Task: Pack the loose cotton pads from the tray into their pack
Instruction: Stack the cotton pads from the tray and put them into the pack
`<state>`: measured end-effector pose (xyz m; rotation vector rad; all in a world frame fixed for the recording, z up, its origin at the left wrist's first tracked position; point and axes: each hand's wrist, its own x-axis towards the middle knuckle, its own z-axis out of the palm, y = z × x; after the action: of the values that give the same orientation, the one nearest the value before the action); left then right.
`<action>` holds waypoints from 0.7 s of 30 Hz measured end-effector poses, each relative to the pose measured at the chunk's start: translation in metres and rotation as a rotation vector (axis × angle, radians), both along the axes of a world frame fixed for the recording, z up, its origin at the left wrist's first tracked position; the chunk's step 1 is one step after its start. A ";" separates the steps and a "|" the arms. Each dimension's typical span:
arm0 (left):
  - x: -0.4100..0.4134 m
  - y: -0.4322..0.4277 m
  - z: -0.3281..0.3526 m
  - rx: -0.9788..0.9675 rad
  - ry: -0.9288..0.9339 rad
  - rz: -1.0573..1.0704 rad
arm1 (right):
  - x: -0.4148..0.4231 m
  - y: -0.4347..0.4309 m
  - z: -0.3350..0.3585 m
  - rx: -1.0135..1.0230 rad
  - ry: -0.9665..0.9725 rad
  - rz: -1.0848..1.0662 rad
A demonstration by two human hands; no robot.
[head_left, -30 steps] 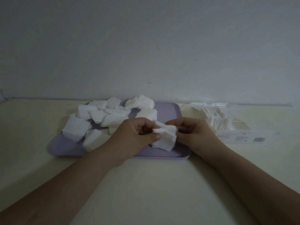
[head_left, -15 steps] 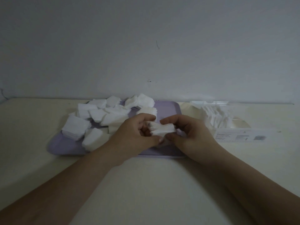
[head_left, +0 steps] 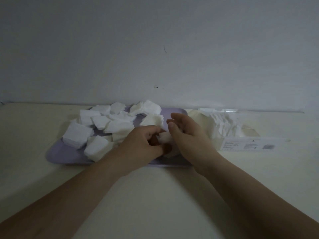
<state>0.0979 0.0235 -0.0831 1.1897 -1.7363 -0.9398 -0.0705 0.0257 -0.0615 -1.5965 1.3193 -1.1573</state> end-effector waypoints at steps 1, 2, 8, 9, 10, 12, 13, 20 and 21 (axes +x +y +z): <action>0.000 0.000 0.000 0.005 0.017 -0.004 | 0.001 -0.001 -0.001 0.000 -0.010 -0.023; 0.000 -0.001 -0.001 0.011 0.034 -0.002 | 0.002 -0.001 -0.002 0.004 -0.025 -0.036; -0.001 0.000 -0.002 0.040 0.046 0.010 | 0.002 -0.001 -0.003 0.096 -0.113 -0.031; -0.001 -0.001 -0.003 0.041 0.052 0.012 | 0.003 -0.001 -0.002 0.121 -0.151 -0.022; -0.001 -0.001 -0.003 0.039 0.060 0.009 | 0.003 -0.001 -0.002 0.136 -0.183 -0.018; -0.001 0.000 -0.003 0.021 0.056 0.000 | 0.003 -0.003 -0.004 0.149 -0.215 -0.024; -0.002 0.000 -0.003 0.016 0.054 -0.001 | 0.003 -0.003 -0.005 0.154 -0.220 -0.016; -0.003 0.000 -0.002 0.019 0.010 0.029 | 0.000 -0.005 -0.008 0.180 -0.273 0.092; -0.002 0.000 -0.002 0.012 0.032 0.035 | -0.005 -0.006 -0.005 0.181 -0.300 0.093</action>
<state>0.0957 0.0239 -0.0850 1.2026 -1.6813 -0.9441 -0.0752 0.0194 -0.0667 -1.2839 1.1091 -1.1354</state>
